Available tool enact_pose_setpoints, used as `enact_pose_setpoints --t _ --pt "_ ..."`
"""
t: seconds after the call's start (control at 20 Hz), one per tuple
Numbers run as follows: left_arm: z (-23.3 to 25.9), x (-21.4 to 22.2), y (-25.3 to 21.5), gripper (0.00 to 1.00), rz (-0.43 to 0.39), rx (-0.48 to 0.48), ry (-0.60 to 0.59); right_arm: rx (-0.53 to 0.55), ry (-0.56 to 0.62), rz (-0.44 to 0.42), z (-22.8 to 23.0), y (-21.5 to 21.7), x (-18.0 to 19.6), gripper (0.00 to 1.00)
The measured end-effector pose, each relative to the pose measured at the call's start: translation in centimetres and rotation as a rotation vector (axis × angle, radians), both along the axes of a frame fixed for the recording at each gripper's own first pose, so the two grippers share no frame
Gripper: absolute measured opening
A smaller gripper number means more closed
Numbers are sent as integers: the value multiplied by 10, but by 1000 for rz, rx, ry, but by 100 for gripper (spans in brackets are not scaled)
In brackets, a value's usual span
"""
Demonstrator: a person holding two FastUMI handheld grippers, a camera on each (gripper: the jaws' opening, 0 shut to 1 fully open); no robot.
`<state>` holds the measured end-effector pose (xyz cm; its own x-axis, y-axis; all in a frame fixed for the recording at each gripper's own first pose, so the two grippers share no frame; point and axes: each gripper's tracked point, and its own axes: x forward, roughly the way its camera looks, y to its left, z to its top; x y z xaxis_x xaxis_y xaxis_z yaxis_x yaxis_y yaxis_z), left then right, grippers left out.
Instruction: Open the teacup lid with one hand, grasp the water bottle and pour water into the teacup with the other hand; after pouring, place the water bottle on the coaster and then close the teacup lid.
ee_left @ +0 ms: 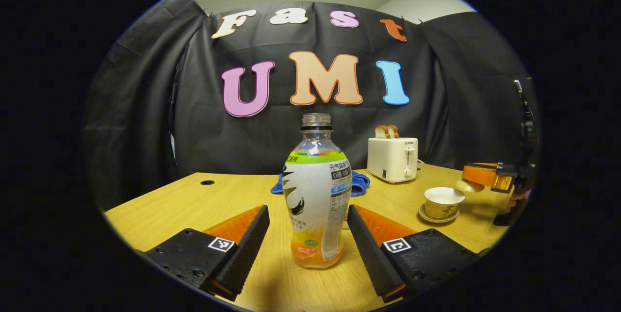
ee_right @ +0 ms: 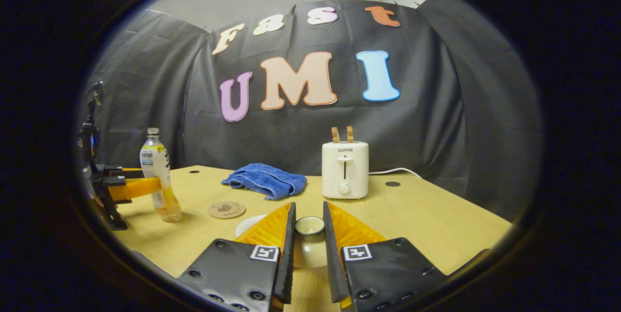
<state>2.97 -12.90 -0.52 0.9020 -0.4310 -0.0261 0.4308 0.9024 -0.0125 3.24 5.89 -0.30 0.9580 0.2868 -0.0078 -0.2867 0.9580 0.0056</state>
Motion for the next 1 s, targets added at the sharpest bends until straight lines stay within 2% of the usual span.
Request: enact_pose_setpoints --t 0.15,0.25,0.7,0.85,1.0 --pt "-1 8 -8 95 5 13 7 -1 -1 -8 1 -6 0 35" --pt "-2 13 -12 92 11 14 9 0 -1 -12 1 -11 -1 35" --pt "-8 19 -18 64 52 91 21 -1 2 -19 1 -25 1 34" --pt "-8 18 -28 58 72 188 -16 -2 1 -42 1 -35 4 33" --pt "-10 18 -42 53 92 401 -85 -2 -1 -67 2 -44 6 33"
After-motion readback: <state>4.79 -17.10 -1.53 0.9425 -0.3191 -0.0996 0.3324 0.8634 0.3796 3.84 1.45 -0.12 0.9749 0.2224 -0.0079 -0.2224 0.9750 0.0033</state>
